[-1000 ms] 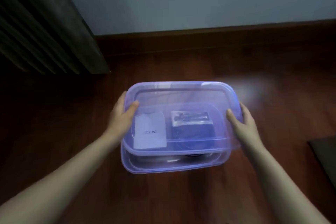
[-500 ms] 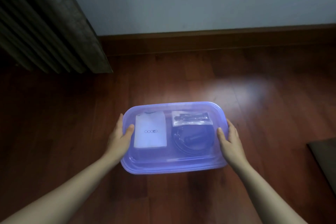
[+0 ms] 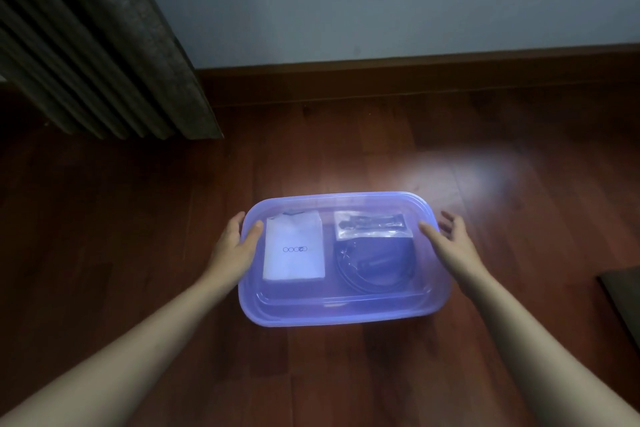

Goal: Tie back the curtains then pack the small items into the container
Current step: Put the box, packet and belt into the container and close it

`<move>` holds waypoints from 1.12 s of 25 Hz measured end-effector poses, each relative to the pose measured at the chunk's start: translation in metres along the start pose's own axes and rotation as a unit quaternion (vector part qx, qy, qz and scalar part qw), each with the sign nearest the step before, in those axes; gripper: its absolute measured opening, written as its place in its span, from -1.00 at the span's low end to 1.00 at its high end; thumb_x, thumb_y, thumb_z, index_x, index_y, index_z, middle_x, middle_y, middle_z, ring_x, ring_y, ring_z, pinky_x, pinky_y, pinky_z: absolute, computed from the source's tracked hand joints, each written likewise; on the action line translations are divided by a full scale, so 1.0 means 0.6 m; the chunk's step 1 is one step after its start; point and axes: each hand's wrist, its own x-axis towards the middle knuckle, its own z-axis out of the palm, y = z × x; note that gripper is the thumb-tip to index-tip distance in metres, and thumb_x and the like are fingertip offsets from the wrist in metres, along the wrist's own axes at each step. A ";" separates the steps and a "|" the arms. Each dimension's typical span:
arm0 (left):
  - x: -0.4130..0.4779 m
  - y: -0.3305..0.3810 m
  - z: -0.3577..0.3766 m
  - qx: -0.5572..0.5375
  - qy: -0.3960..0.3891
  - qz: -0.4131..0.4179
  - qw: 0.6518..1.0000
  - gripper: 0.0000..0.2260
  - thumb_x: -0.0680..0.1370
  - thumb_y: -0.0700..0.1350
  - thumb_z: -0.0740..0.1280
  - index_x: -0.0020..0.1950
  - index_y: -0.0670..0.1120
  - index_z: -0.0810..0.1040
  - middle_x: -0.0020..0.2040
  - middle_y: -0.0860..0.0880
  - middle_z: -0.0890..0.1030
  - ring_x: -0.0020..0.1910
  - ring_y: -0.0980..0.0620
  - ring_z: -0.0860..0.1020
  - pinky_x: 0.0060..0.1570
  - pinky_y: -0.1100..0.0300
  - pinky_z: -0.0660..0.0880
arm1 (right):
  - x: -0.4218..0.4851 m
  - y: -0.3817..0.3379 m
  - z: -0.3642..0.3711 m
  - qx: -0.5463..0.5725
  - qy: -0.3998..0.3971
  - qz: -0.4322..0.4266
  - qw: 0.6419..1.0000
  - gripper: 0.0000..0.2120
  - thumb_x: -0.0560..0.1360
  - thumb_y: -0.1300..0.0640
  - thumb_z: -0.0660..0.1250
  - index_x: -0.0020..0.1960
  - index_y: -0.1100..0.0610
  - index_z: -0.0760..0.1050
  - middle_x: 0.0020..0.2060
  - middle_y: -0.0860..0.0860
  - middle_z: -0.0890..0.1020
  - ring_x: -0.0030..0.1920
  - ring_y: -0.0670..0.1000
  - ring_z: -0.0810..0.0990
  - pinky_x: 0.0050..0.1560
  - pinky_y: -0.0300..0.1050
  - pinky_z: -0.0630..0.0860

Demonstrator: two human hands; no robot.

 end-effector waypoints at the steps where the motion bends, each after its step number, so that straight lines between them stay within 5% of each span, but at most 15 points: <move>1: 0.008 0.007 -0.003 -0.030 0.002 -0.028 0.999 -0.52 0.61 0.11 0.13 0.47 -0.07 0.26 0.43 -0.06 0.37 0.38 -0.06 0.36 0.36 0.03 0.29 | 0.015 -0.010 -0.001 -0.002 0.003 -0.004 1.000 -0.39 0.50 -0.04 0.32 0.45 0.08 0.19 0.38 0.13 0.38 0.32 0.10 0.42 0.30 -0.01 0.34; 6: 0.051 0.016 -0.013 -0.097 -0.054 -0.110 0.988 -0.38 0.49 0.35 0.08 0.26 -0.10 0.53 0.17 -0.09 0.61 0.15 -0.07 0.56 0.27 -0.10 0.42 | 0.056 -0.038 0.011 -0.064 -0.028 -0.006 0.998 -0.42 0.55 -0.24 0.08 0.41 0.14 0.26 0.33 0.13 0.44 0.31 0.11 0.42 0.27 -0.01 0.33; 10: 0.051 0.027 -0.003 -0.037 -0.034 -0.074 0.996 -0.38 0.52 0.32 0.02 0.24 -0.10 0.55 0.18 -0.14 0.60 0.18 -0.12 0.54 0.26 -0.06 0.43 | 0.065 -0.023 0.020 -0.079 -0.046 -0.016 0.996 -0.16 0.35 -0.52 -0.04 0.15 0.15 0.51 0.11 0.11 0.60 0.14 0.13 0.55 0.23 0.10 0.45; 14: 0.042 0.042 0.009 0.110 0.027 -0.044 0.993 -0.46 0.65 0.10 -0.10 0.28 -0.20 0.50 0.20 -0.25 0.55 0.24 -0.26 0.44 0.15 0.04 0.36 | 0.067 -0.020 0.031 -0.061 -0.027 -0.021 0.998 -0.35 0.54 -0.30 0.00 0.05 0.25 0.52 0.03 0.22 0.62 0.09 0.20 0.57 0.14 0.06 0.46; 19: 0.041 0.043 0.016 0.168 0.045 -0.019 0.985 -0.45 0.66 0.06 -0.13 0.18 -0.26 0.53 0.12 -0.28 0.58 0.17 -0.29 0.47 0.05 0.05 0.37 | 0.072 -0.014 0.031 -0.077 -0.020 -0.015 0.997 -0.31 0.49 -0.37 -0.01 0.01 0.24 0.52 -0.03 0.21 0.63 0.03 0.22 0.58 0.08 0.04 0.48; 25: 0.034 0.017 0.006 -0.057 -0.002 -0.081 0.995 -0.42 0.56 0.31 -0.04 0.37 -0.02 0.43 0.34 -0.05 0.48 0.32 -0.09 0.43 0.29 0.00 0.37 | 0.051 -0.020 0.022 -0.079 -0.009 -0.006 0.997 -0.37 0.55 -0.29 -0.04 0.25 0.19 0.43 0.29 0.15 0.49 0.30 0.18 0.43 0.26 0.02 0.33; 28: -0.018 -0.022 0.016 -0.081 0.001 -0.108 0.991 -0.41 0.46 0.43 -0.01 0.22 0.09 0.50 0.22 0.04 0.56 0.19 -0.04 0.53 0.23 -0.05 0.43 | 0.009 0.003 0.006 -0.079 0.002 0.023 0.997 -0.32 0.53 -0.34 -0.09 0.39 0.11 0.34 0.39 0.12 0.39 0.39 0.15 0.33 0.30 0.02 0.26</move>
